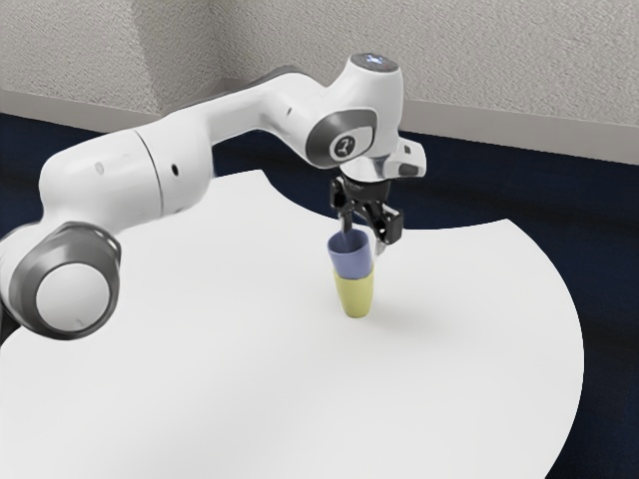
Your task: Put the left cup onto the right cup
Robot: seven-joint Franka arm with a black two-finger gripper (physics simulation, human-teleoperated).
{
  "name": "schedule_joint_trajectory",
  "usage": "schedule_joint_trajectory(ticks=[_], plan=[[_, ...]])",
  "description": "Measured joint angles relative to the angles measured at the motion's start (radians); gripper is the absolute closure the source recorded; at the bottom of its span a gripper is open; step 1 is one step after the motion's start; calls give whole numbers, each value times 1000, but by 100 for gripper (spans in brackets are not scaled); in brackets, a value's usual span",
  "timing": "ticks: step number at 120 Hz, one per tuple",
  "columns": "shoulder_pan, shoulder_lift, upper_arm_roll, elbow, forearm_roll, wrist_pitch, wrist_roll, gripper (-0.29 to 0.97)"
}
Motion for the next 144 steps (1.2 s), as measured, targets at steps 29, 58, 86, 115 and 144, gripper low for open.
schedule_joint_trajectory(ticks=[29,58,86,115,144], plan=[[-20,-93,-2,-19,4,-20,-16,3],[-50,-232,31,-137,-7,-27,-30,1],[-107,-364,145,-253,-83,-41,-36,0],[-187,-501,295,-399,-198,-54,-36,0],[-219,-567,379,-451,-316,-93,-23,0]])
